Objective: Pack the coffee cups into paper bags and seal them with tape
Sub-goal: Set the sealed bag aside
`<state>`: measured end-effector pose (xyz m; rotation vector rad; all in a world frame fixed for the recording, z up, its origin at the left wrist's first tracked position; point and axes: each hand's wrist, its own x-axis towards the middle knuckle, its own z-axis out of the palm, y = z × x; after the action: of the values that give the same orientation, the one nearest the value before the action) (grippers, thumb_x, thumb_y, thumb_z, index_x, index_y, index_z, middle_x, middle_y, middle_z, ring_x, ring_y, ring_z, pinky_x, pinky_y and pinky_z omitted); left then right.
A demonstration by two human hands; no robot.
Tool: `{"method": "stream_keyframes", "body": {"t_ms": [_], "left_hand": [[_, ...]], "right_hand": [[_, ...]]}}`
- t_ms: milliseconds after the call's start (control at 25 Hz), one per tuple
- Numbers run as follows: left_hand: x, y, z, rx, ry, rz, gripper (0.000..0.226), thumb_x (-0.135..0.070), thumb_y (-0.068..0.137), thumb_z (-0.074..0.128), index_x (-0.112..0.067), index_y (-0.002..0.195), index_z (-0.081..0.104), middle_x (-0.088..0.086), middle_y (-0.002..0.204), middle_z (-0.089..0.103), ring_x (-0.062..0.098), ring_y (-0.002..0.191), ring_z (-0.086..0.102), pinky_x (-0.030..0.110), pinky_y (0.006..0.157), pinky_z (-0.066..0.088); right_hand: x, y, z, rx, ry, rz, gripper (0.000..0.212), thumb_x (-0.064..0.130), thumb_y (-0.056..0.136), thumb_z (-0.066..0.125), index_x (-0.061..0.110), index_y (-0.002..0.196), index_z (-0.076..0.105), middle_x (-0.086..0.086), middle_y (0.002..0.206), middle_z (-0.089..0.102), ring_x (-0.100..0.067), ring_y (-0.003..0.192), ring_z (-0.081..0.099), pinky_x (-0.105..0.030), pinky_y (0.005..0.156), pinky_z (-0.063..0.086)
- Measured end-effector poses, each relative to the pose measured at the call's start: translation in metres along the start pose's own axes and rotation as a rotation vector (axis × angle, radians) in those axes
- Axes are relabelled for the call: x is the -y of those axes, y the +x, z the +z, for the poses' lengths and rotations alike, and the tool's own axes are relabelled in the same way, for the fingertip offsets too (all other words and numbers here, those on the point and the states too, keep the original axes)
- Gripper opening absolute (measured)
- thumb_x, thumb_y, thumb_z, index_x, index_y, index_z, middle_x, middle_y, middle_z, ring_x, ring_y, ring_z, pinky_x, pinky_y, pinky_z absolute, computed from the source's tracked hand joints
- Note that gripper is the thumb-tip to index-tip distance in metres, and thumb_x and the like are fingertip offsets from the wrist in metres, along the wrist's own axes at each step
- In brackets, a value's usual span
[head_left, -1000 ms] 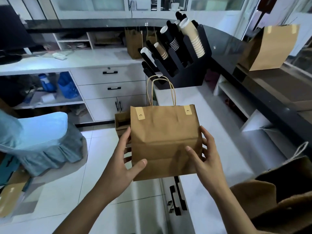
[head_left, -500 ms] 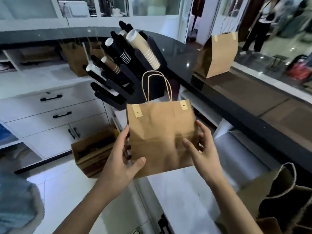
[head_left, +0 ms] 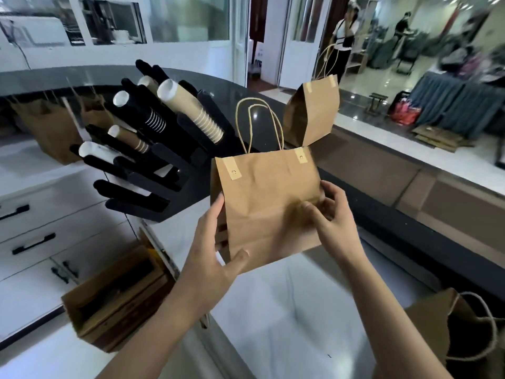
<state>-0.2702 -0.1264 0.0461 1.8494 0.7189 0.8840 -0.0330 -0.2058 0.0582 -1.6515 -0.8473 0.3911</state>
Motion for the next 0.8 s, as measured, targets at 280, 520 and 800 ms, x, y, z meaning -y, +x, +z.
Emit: {"method": "stream_keyframes", "body": {"t_ms": [280, 520, 800], "left_hand": [[-0.014, 0.069, 0.038, 0.010, -0.031, 0.142, 0.092, -0.013, 0.086, 0.072, -0.038, 0.158, 0.022, -0.027, 0.150, 0.033, 0.014, 0.143, 0.040, 0.045, 0.112, 0.045], [-0.024, 0.121, 0.086, 0.027, 0.012, 0.229, 0.092, -0.015, 0.084, 0.067, -0.031, 0.161, 0.018, -0.007, 0.158, 0.027, 0.023, 0.147, 0.035, 0.051, 0.112, 0.043], [-0.025, 0.174, 0.148, 0.093, 0.050, 0.237, 0.097, -0.005, 0.085, 0.070, -0.030, 0.162, 0.015, -0.002, 0.161, 0.021, 0.014, 0.152, 0.021, 0.050, 0.114, 0.041]], "right_hand": [[0.016, 0.070, -0.033, -0.158, -0.022, -0.006, 0.047, 0.025, 0.096, 0.069, 0.030, 0.141, 0.055, 0.010, 0.114, 0.066, -0.001, 0.107, 0.063, -0.023, 0.092, 0.050], [0.014, 0.129, -0.061, -0.237, 0.001, 0.044, 0.051, 0.021, 0.096, 0.065, 0.032, 0.144, 0.054, 0.017, 0.112, 0.063, 0.004, 0.106, 0.059, -0.035, 0.099, 0.051], [-0.016, 0.193, -0.099, -0.280, 0.055, 0.136, 0.056, 0.028, 0.092, 0.066, 0.030, 0.146, 0.051, 0.008, 0.131, 0.062, -0.015, 0.124, 0.058, -0.052, 0.108, 0.049]]}}
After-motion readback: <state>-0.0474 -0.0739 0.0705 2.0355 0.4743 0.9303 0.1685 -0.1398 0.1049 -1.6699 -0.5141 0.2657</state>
